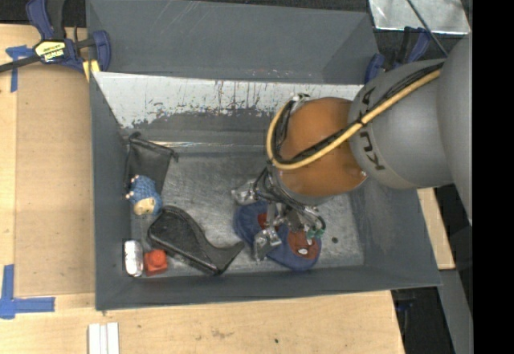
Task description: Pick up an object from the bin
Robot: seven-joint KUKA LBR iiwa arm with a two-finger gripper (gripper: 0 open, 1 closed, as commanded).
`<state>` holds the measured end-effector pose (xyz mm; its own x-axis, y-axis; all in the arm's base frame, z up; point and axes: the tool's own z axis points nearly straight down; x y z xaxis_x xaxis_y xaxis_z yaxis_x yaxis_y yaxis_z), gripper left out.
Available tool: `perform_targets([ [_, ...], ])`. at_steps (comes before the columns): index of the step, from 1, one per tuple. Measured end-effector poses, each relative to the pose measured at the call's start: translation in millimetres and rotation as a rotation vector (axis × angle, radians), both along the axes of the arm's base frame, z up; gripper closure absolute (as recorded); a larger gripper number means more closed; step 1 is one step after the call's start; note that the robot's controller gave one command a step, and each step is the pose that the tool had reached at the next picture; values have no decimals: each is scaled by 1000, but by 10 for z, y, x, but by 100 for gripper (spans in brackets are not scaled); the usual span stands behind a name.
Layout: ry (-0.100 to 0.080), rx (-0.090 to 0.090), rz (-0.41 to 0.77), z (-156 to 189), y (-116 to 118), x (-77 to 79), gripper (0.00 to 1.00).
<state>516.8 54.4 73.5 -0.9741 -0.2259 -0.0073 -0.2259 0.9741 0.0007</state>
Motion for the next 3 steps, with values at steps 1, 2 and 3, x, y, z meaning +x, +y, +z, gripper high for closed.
perform_targets([
  [1,-21,4,-1,40,12,55,100],
  [2,-1,-1,-1,3,-3,6,0],
  [3,-5,-2,52,7,-682,367,0],
])
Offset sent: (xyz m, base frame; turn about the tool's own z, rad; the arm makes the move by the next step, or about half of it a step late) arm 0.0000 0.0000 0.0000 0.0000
